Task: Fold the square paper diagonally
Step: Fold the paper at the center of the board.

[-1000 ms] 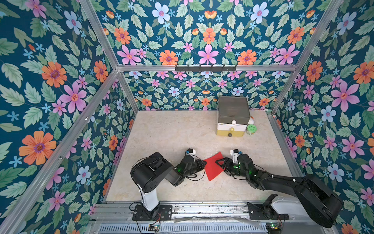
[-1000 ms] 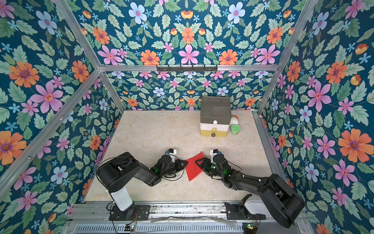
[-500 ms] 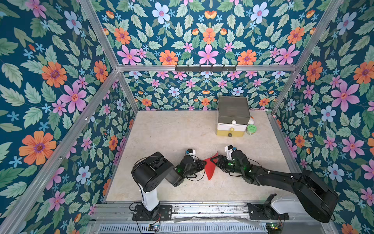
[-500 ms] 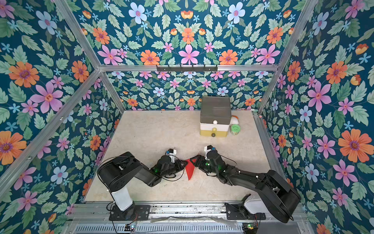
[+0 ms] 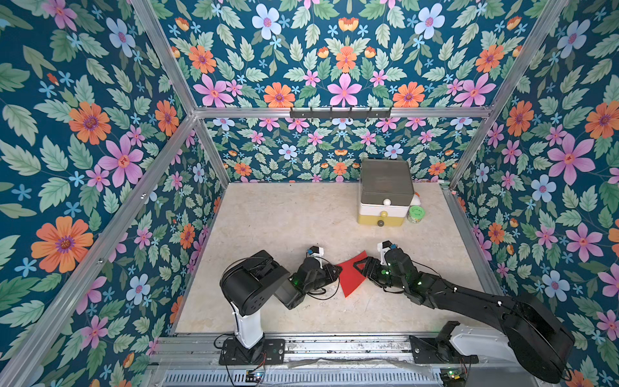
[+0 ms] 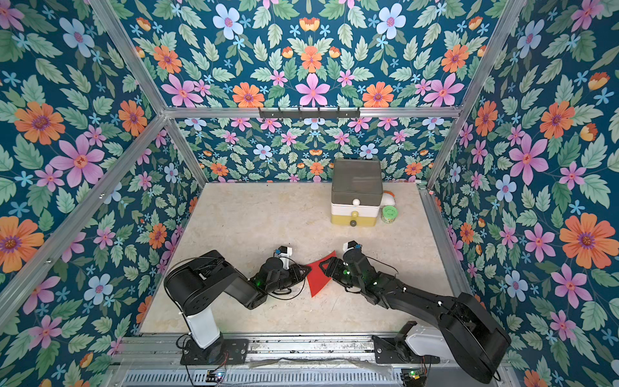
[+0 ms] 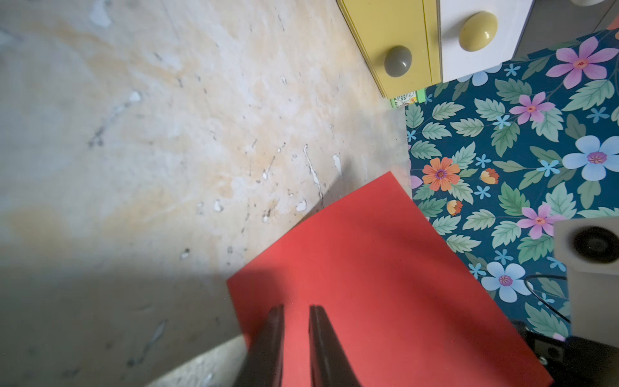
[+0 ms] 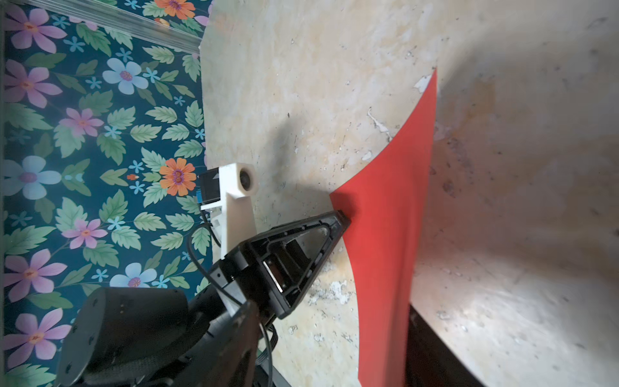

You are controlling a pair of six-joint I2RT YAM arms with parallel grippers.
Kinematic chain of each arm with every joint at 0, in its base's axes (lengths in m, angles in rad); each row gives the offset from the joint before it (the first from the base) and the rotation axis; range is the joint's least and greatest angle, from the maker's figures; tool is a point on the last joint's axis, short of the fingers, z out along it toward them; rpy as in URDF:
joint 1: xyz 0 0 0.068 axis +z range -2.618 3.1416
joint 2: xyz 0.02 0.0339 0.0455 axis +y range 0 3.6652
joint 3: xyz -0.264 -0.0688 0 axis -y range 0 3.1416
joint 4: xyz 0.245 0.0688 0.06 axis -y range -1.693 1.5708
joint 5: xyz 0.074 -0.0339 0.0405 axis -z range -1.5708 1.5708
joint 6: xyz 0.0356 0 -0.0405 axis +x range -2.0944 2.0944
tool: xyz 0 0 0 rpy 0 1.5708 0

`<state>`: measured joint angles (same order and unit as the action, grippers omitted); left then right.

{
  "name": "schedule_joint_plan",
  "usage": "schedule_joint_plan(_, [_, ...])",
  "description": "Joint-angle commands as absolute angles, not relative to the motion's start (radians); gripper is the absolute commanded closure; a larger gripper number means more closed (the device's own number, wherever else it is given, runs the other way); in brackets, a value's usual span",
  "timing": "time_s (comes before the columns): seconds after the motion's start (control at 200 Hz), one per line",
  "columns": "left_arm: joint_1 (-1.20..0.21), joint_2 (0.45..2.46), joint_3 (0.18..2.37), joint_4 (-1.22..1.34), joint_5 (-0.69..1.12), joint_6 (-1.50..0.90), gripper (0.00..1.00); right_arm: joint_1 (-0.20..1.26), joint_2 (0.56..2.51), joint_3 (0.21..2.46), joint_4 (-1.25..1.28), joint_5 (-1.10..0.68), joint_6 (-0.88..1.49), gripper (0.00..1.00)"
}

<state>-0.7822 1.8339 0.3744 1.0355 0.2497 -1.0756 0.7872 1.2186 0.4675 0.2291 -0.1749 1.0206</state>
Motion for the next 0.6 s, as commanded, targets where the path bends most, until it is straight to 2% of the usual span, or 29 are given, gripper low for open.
schedule_joint_plan(0.0, [-0.782, 1.852, 0.365, 0.743, 0.242, -1.069, 0.78, 0.797, 1.199, 0.478, 0.162, -0.144, 1.017, 0.37])
schedule_joint_plan(0.1, [-0.783, 1.852, 0.365, 0.744, 0.245, -1.068, 0.79, 0.808, 1.167, 0.48, 0.113, -0.112, 1.026, 0.4])
schedule_joint_plan(0.3, [-0.782, 1.841, 0.359, 0.738, 0.24, -1.065, 0.79, 0.808, 1.161, 0.524, -0.049, -0.024, 1.03, 0.54])
schedule_joint_plan(0.35, [-0.782, 1.841, 0.357, 0.738, 0.238, -1.063, 0.79, 0.809, 1.179, 0.54, -0.089, -0.008, 1.031, 0.59])
schedule_joint_plan(0.435, [-0.782, 1.842, 0.357, 0.742, 0.24, -1.063, 0.79, 0.808, 1.214, 0.574, -0.159, 0.022, 1.024, 0.73])
schedule_joint_plan(0.595, [-0.783, 1.844, 0.358, 0.747, 0.242, -1.065, 0.79, 0.808, 1.253, 0.62, -0.23, 0.074, 0.997, 0.76])
